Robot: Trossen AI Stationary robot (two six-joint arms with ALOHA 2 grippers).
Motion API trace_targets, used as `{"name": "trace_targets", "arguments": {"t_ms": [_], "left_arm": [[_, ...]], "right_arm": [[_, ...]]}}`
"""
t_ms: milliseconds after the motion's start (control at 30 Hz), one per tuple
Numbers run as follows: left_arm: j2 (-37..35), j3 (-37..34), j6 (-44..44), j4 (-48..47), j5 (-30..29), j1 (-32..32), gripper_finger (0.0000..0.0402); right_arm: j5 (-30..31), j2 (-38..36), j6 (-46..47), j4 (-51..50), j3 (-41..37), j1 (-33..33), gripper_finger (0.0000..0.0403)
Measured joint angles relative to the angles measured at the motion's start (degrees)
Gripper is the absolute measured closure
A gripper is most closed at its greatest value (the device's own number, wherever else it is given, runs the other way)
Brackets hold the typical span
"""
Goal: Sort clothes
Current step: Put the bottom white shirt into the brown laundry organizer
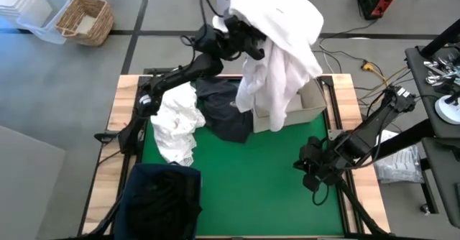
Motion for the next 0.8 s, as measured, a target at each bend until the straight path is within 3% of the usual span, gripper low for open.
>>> {"name": "trace_targets", "arguments": {"t_ms": [167, 300, 533, 800], "left_arm": [[0.3, 0.0, -5.1, -7.7, 2.9, 1.5, 0.0393], [0.4, 0.0, -2.3, -16.1, 3.6, 2.5, 0.0393], [0.4, 0.0, 0.5, -29.2, 12.4, 4.2, 0.0393], [0.4, 0.0, 7.8, -46.6, 13.1, 5.7, 0.0393]], "right_arm": [[0.0, 0.5, 0.0, 0.4, 0.0, 0.0, 0.0375], [0.0, 0.7, -0.2, 1.4, 0.0, 0.0, 0.0374], [0.0, 0.7, -0.2, 1.4, 0.0, 0.0, 0.0374], [0.0, 0.7, -0.1, 1.6, 0.0, 0.0, 0.0374]]}}
